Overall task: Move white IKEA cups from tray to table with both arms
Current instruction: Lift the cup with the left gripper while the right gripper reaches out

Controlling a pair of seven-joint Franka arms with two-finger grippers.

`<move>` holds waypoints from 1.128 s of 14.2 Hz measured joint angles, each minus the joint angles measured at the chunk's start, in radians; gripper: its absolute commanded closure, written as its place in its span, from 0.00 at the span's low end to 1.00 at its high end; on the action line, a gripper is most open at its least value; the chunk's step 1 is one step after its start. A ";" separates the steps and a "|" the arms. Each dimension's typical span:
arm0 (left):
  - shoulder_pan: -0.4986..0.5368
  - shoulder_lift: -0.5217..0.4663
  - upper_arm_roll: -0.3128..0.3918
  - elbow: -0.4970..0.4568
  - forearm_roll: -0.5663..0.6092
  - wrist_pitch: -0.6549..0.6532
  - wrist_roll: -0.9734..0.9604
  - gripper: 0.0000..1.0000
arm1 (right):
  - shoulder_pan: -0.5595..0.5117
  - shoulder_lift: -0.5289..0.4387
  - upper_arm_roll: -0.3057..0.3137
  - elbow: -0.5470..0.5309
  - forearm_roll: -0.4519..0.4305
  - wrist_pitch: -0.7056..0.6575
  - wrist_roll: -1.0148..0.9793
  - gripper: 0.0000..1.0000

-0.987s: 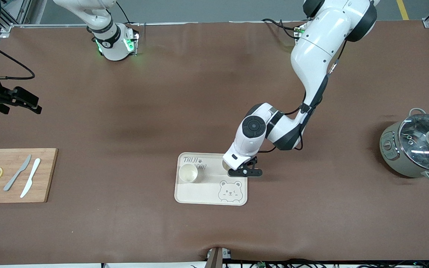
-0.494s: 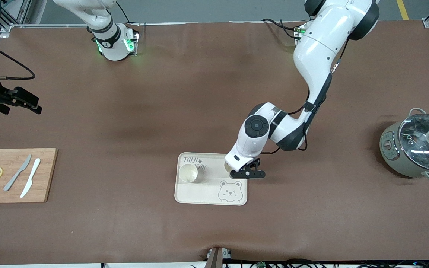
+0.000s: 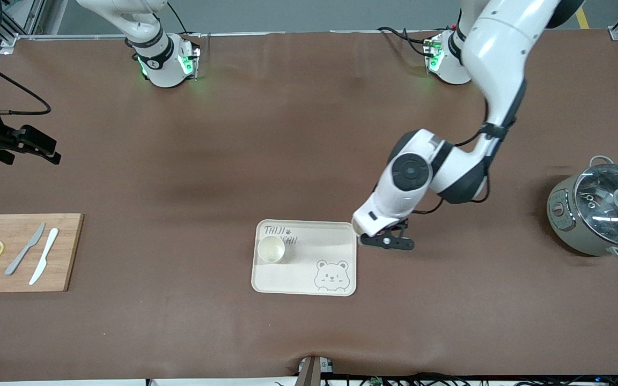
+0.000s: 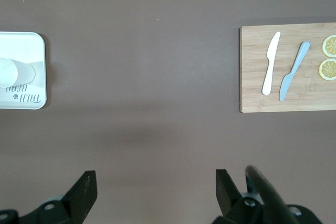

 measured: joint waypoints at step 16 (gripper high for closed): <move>0.818 -0.222 -0.452 -0.604 0.000 0.333 0.443 1.00 | 0.226 0.082 0.017 -0.004 0.021 0.129 0.578 0.00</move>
